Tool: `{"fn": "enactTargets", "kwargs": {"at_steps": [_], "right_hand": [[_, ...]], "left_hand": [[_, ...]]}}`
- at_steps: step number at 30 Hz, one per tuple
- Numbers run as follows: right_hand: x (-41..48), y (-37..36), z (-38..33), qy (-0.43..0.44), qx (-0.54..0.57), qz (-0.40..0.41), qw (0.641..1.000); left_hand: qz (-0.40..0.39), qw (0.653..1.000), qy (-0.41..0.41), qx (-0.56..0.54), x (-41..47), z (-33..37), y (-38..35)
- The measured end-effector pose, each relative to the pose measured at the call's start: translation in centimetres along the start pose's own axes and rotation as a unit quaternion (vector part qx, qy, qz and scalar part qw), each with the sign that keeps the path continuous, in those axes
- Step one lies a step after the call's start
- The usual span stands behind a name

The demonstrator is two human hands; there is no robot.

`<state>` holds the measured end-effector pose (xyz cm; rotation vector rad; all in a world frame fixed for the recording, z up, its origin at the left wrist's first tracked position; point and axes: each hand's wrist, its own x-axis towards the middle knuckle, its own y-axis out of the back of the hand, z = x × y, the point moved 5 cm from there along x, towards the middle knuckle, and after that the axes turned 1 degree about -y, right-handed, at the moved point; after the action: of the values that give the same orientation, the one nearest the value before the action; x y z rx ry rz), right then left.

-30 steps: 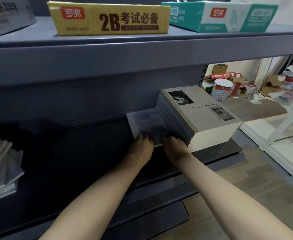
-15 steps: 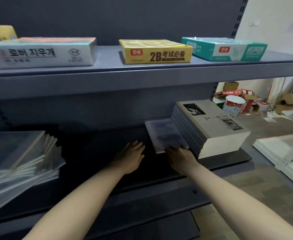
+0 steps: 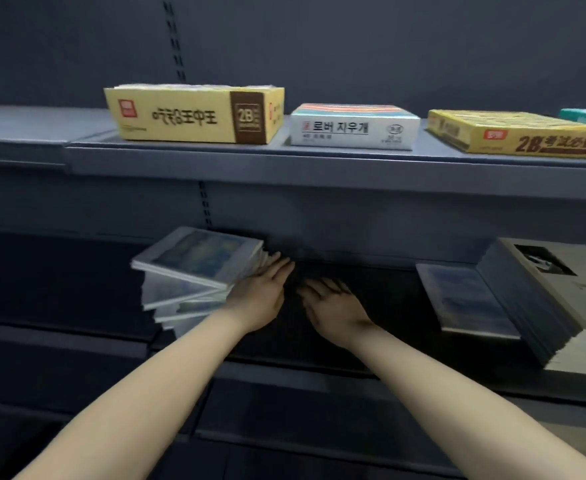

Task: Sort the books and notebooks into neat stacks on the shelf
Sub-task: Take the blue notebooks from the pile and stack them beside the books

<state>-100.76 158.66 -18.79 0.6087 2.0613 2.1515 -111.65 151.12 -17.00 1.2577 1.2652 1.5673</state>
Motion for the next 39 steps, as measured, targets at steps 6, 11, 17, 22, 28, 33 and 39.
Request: {"fn": "enactTargets", "kwargs": {"at_steps": [6, 11, 17, 22, 28, 33, 39], "right_hand": [[5.9, 1.9, -7.6, 0.069, 0.033, 0.072, 0.994], [9.4, -0.4, -12.4, 0.038, 0.032, -0.03, 0.998], [11.8, -1.0, -12.4, 0.035, -0.038, -0.011, 0.999], [12.3, -0.3, -12.5, 0.046, -0.039, -0.031, 0.998], [11.7, 1.0, -10.0, 0.099, 0.062, -0.064, 0.991], [10.8, 2.1, -7.2, 0.12, 0.108, -0.067, 0.985], [10.0, 2.1, -6.5, 0.062, -0.011, -0.093, 0.994]], "left_hand": [[-0.021, 0.989, 0.142, 0.021, -4.1, -7.6, 2.3], [-0.101, 0.966, 0.234, 0.038, -7.1, -12.0, 1.4], [-0.096, 0.969, 0.203, 0.102, -6.6, -12.8, 2.1], [-0.099, 0.969, 0.222, 0.048, -7.0, -13.3, 1.9], [-0.015, 0.969, 0.239, 0.054, -9.3, -14.8, 3.0], [0.06, 0.977, 0.192, 0.068, -11.4, -14.4, 3.9], [0.094, 0.979, 0.168, 0.062, -12.3, -11.9, 5.4]]}}
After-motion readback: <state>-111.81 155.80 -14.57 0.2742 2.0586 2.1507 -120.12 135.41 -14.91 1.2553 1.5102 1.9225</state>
